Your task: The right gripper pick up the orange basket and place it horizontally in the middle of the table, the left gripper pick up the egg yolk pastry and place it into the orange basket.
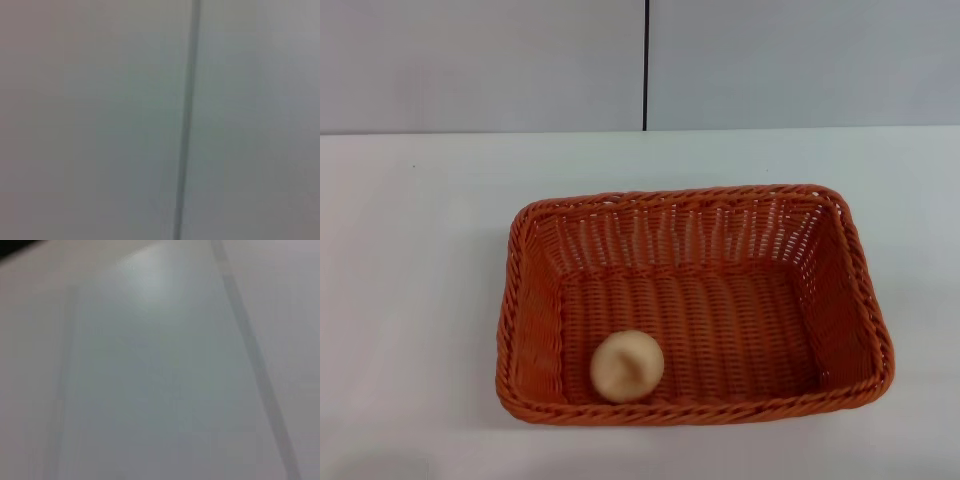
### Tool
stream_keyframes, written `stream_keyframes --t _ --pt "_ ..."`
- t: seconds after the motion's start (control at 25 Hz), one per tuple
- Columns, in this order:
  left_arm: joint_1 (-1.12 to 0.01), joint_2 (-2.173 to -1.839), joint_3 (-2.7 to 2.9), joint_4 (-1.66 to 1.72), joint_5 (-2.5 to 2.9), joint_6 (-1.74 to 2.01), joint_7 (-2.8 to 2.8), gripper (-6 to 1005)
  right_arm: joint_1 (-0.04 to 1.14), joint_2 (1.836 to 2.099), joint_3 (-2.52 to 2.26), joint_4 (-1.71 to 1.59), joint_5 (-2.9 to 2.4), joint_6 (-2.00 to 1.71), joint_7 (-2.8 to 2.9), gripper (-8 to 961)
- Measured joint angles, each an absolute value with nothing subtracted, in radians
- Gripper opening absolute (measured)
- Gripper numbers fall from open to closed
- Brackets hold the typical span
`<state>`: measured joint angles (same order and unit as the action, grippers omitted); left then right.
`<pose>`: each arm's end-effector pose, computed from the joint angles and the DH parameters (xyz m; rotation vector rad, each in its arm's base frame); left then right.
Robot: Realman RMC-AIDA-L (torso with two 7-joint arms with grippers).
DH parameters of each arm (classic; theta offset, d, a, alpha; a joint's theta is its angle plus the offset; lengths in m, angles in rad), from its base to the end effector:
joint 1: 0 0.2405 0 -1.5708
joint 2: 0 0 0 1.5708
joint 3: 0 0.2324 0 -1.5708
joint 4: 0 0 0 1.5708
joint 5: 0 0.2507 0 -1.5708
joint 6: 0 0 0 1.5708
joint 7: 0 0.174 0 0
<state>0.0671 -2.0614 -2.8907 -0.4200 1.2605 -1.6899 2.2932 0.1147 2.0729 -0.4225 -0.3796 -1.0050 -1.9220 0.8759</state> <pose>-0.4289 0.1662 0.1274 -1.4204 -0.5780 -0.8593 0.3462 0.2293 0.1310 -1.4385 0.2602 1.2939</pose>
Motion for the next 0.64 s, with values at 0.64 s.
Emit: stream_keyframes --t 0.64 --pt "0.048 -2.062 -2.89 -0.402 1.233 -1.631 2.298 847 0.12 2.075 -0.387 -0.328 -1.003 -1.722 0.8 526"
